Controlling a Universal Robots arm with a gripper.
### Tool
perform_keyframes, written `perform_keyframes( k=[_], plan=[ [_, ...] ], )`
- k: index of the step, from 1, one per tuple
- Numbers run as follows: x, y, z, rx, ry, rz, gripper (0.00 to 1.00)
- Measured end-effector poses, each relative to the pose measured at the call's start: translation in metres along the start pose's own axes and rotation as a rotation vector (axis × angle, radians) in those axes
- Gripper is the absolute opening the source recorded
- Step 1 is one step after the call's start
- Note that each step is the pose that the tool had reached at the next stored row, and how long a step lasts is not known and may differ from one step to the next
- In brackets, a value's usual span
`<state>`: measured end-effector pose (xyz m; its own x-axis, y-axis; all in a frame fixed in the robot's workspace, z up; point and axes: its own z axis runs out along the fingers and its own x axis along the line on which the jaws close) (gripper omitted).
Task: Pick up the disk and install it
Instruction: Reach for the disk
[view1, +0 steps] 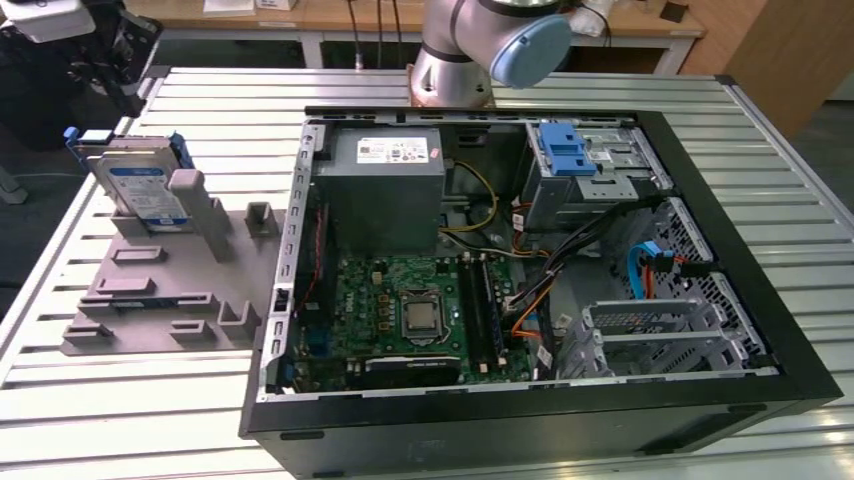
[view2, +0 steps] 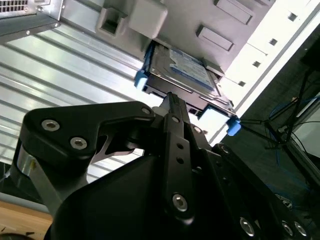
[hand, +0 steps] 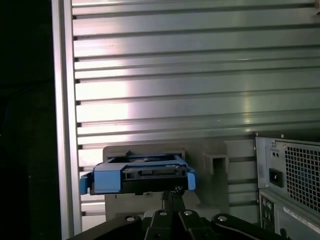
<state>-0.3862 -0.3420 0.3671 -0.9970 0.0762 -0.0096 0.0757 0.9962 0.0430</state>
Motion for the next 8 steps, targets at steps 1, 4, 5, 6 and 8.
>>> perform_keyframes(
  k=[1,4,5,6,8],
  plan=[
    [0.0045,-0.0001,0.0004,-0.0001,-0.0001,0.0,0.11],
    [0.0181,0.0002,0.0013,0.0,-0.0001,0.0,0.11],
    [0.0226,0.0003,0.0015,0.0,0.0,0.0,0.11],
    [0.0274,0.0004,0.0017,0.0,0.0001,0.0,0.11],
    [0.0354,0.0003,0.0022,0.0,0.0002,0.0,0.11]
  ],
)
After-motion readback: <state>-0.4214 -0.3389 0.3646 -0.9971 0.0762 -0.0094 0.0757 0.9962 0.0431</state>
